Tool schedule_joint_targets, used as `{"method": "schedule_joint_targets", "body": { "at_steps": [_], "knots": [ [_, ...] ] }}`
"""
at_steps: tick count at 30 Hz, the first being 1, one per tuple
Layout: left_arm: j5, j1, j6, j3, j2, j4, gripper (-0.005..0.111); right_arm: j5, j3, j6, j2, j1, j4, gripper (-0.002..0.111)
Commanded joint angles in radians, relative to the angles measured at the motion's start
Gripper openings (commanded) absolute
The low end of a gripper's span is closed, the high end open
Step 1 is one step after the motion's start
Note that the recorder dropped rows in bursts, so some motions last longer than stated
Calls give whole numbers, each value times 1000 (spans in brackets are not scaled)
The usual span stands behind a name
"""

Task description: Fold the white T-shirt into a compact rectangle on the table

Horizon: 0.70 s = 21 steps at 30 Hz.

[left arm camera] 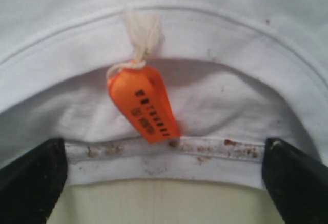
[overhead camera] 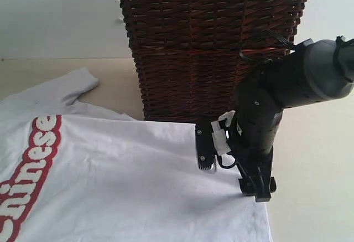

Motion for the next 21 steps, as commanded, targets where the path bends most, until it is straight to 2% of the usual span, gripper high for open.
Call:
{"method": "schedule_joint_targets", "body": {
  "at_steps": [1,2,4,9,21],
  "knots": [
    [-7,1,4,12,39,0,105,250,36,-181,69,-1,211,85],
    [-7,1,4,12,39,0,105,256,36,-261,60,-1,278,85],
    [-7,1,4,12,39,0,105,225,36,-258,60,-1,299,85],
    [-7,1,4,12,39,0,105,135,36,-110,60,-1,271,85],
    [-7,1,4,12,39,0,105,134,36,-53,60,-1,234,85]
  ]
}}
